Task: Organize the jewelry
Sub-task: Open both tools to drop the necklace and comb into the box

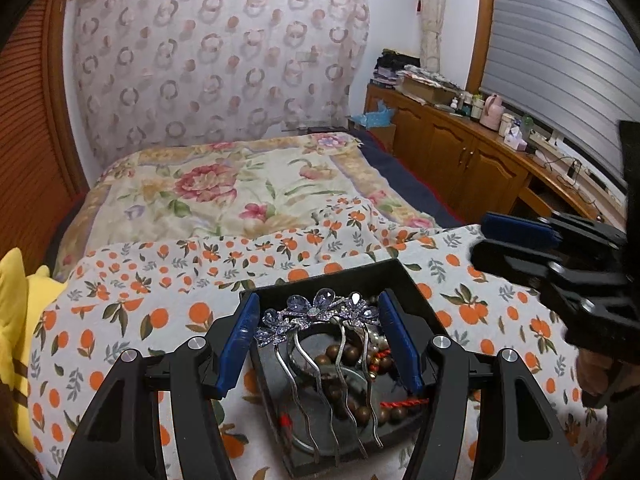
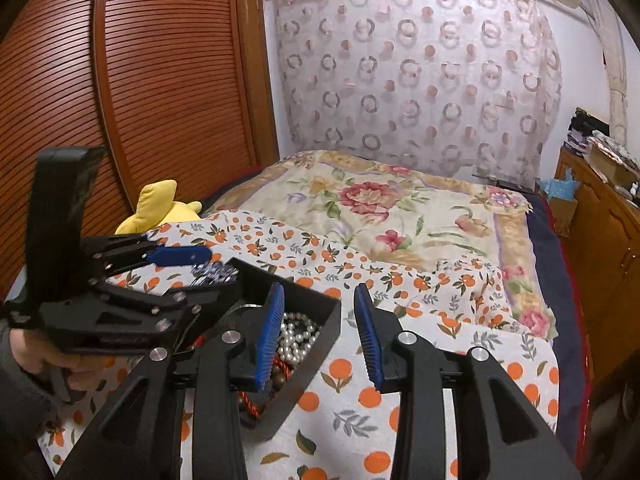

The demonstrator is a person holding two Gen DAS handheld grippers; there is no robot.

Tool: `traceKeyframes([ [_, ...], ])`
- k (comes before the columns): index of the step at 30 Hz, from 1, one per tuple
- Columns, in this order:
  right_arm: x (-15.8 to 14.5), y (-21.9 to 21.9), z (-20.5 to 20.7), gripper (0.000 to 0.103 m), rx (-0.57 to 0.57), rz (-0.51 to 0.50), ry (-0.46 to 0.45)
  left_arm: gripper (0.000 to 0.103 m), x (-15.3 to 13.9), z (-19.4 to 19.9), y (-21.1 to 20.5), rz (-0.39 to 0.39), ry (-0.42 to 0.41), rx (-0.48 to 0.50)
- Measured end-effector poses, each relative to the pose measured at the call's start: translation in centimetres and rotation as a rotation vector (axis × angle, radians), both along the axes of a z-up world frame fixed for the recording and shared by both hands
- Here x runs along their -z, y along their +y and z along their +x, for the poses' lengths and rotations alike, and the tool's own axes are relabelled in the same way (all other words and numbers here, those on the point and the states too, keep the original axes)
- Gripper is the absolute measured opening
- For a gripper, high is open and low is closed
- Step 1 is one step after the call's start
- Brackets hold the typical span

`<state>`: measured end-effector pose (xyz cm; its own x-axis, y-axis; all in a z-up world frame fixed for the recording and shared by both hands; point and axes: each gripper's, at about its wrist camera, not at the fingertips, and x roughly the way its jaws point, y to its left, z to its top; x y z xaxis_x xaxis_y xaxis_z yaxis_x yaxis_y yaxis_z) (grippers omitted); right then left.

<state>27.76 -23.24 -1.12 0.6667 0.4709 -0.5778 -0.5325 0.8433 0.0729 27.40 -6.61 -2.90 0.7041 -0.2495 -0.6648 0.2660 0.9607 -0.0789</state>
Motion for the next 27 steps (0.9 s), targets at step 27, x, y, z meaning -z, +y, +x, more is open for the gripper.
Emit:
traceKeyframes([
  [27, 1.2, 0.1, -9.9, 0.039, -0.005, 0.008, 0.008, 0.074, -1.2, -8.3, 3.7, 0.013, -0.012, -0.023],
])
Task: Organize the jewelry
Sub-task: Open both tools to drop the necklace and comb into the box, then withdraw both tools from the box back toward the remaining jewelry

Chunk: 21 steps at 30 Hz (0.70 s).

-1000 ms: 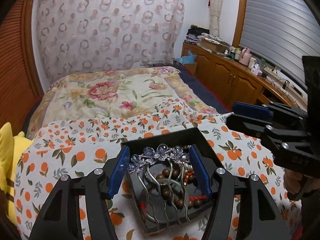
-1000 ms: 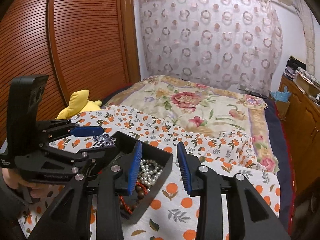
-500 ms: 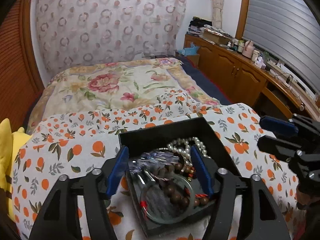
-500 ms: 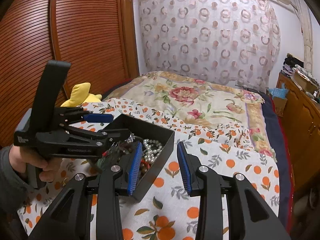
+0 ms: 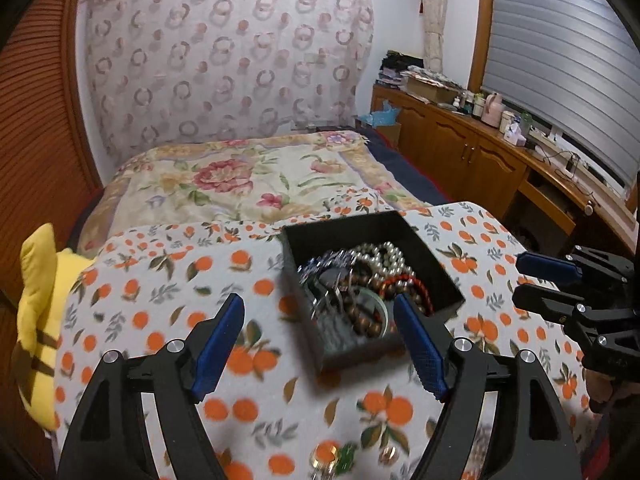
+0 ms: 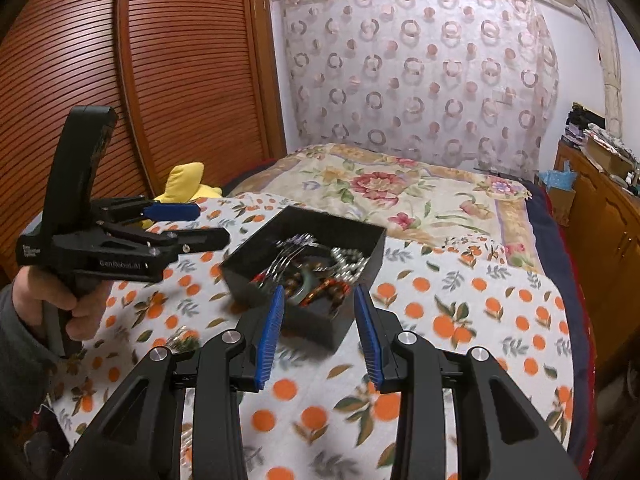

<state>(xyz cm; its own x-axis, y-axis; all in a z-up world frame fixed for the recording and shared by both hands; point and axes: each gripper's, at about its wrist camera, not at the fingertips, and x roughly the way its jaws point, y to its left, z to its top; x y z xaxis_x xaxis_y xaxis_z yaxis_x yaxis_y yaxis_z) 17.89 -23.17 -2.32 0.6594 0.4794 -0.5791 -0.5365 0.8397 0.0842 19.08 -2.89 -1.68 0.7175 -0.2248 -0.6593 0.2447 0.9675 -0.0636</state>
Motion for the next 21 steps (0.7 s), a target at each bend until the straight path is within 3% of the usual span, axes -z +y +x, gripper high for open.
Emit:
traceKeyframes([
  [8, 1.2, 0.7, -4.0, 0.039, 0.002, -0.014, 0.022, 0.074, 0.4, -3.7, 2.0, -0.004, -0.004, -0.011],
  [21, 5.7, 1.6, -8.4, 0.039, -0.051, -0.069, 0.131, 0.074, 3.8, -9.4, 2.9, -0.025, 0.027, -0.023],
])
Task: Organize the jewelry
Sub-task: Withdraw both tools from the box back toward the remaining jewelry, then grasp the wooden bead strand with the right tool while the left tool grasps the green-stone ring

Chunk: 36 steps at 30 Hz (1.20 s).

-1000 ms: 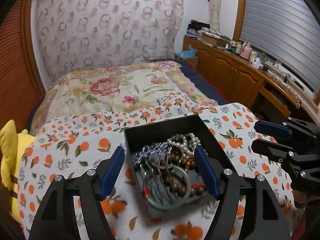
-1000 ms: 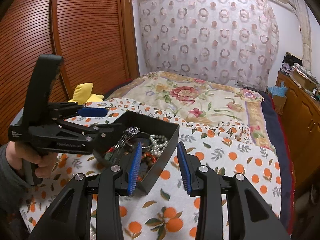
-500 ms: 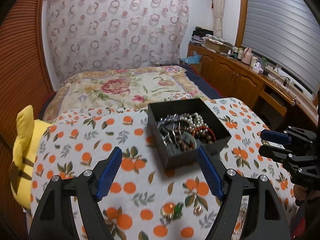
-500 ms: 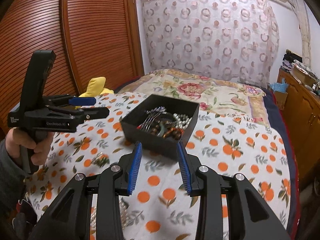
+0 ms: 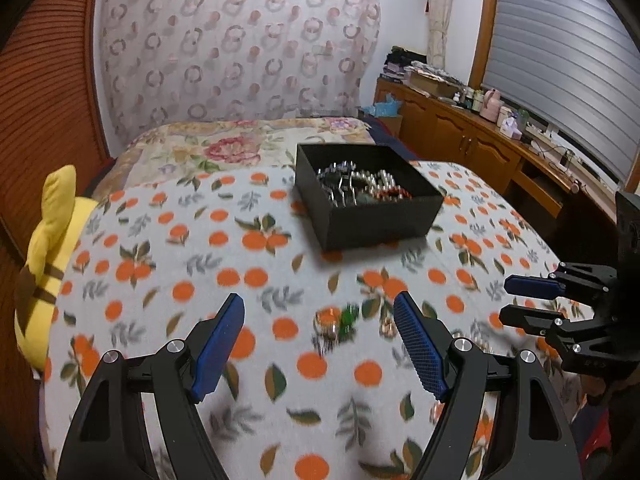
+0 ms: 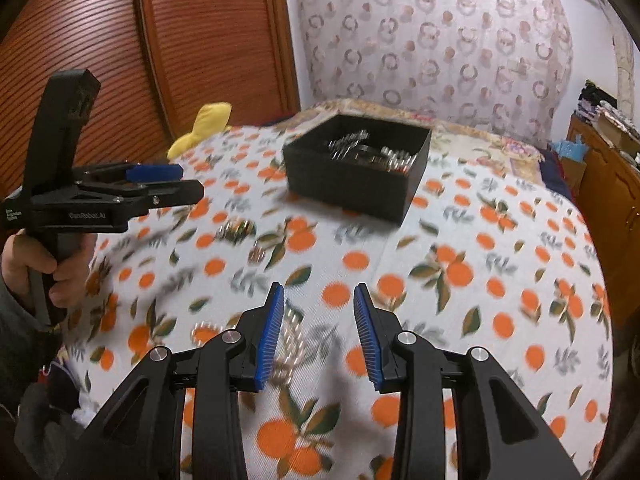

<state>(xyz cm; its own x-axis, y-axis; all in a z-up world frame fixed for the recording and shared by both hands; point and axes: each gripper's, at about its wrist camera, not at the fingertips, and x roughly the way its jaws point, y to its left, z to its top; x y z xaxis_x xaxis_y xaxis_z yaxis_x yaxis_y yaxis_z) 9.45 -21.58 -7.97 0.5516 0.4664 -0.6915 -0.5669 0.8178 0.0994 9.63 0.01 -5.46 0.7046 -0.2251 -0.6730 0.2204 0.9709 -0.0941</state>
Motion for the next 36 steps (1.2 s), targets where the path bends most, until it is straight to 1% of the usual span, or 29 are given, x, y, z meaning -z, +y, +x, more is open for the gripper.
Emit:
traceKeyframes([
  [4, 1.0, 0.3, -1.0, 0.039, -0.017, -0.013, 0.031, 0.075, 0.9, -1.5, 0.4, -0.005, 0.004, -0.018],
  [9, 2.2, 1.0, -2.4, 0.039, -0.048, -0.052, 0.055, 0.084, 1.6, -2.5, 0.9, -0.012, 0.013, -0.024],
  [13, 2.8, 1.6, -2.8, 0.038, -0.061, -0.086, 0.060, 0.085, 1.7, -3.0, 0.9, 0.005, 0.012, -0.026],
  [16, 2.9, 1.9, -2.8, 0.031, -0.060, -0.115, 0.043, 0.085, 1.7, -3.0, 0.9, 0.003, 0.013, -0.025],
  [18, 3.0, 2.1, -2.6, 0.018, -0.056, -0.138, 0.025, 0.085, 1.8, -3.1, 0.9, 0.006, 0.013, -0.024],
  [19, 3.0, 2.2, -2.7, 0.014, -0.062, -0.150, 0.014, 0.085, 1.8, -3.2, 0.9, 0.007, 0.014, -0.023],
  [22, 2.7, 1.9, -2.8, 0.010, -0.061, -0.155, 0.000, 0.085, 1.9, -3.3, 0.7, 0.011, 0.017, -0.019],
  [24, 2.4, 1.5, -2.7, 0.010, -0.042, -0.154, -0.013, 0.085, 2.0, -3.0, 0.4, 0.017, 0.023, -0.012],
  [28, 1.4, -0.1, -2.1, 0.010, 0.011, -0.116, -0.038, 0.085, 2.4, -2.1, -0.3, 0.038, 0.044, 0.008],
  [31, 0.4, -1.0, -1.9, 0.010, 0.031, -0.091, -0.058, 0.085, 2.7, -1.5, -0.7, 0.038, 0.061, 0.022],
  [36, -0.9, -1.7, -1.6, 0.010, 0.049, -0.079, -0.089, 0.085, 2.9, -0.6, -1.3, 0.028, 0.082, 0.046],
])
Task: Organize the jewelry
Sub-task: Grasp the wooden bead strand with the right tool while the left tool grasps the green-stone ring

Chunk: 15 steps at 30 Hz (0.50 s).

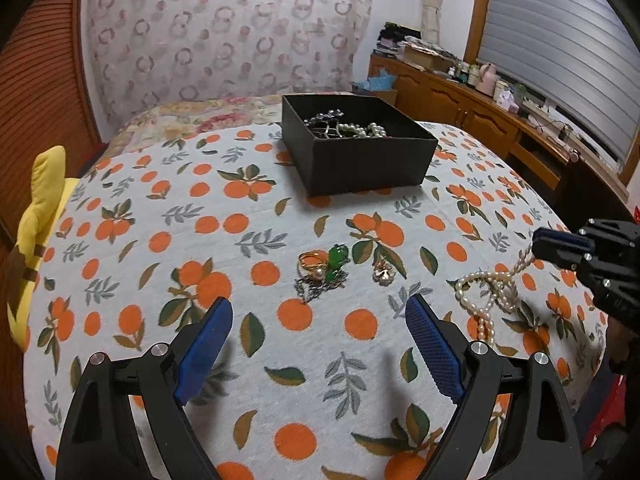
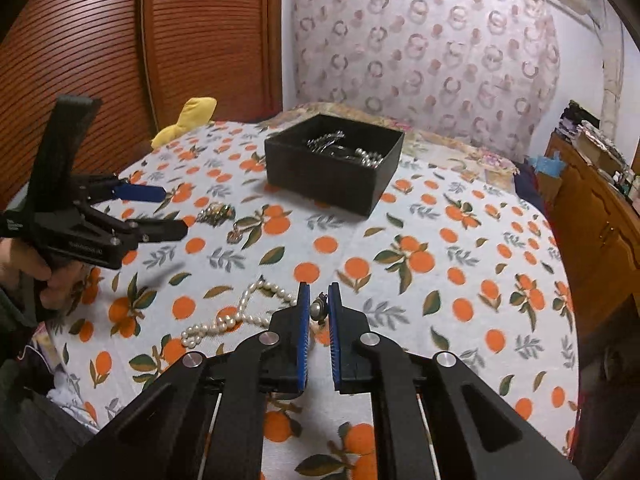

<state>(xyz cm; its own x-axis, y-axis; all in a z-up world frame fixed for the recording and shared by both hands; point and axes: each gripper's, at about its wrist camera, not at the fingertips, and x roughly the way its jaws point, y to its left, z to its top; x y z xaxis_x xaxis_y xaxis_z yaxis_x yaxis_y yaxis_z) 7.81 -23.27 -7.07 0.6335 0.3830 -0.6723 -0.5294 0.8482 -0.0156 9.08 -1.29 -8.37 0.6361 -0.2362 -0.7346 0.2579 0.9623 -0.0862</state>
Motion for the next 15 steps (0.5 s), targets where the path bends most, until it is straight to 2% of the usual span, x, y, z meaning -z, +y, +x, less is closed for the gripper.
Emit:
traceKeyframes([
  [2, -0.2, -0.1, 0.1, 0.010, 0.005, 0.002, -0.006, 0.085, 0.0, 0.3, -0.1, -0.002, 0.005, 0.007],
  [4, -0.2, -0.2, 0.1, 0.010, 0.005, 0.004, -0.006, 0.079, -0.2, 0.6, -0.3, 0.003, 0.002, 0.015],
  [9, 0.3, 0.0, 0.1, 0.010, 0.001, 0.004, 0.004, 0.055, 0.0, 2.1, -0.3, -0.006, 0.030, 0.024],
  [12, 0.6, 0.3, 0.0, 0.010, -0.004, 0.005, 0.011, 0.046, 0.1, 2.9, 0.2, -0.029, 0.043, 0.013],
  [15, 1.0, 0.5, -0.1, 0.010, -0.007, 0.003, 0.017, 0.042, -0.2, 3.5, 0.2, -0.039, 0.038, 0.013],
])
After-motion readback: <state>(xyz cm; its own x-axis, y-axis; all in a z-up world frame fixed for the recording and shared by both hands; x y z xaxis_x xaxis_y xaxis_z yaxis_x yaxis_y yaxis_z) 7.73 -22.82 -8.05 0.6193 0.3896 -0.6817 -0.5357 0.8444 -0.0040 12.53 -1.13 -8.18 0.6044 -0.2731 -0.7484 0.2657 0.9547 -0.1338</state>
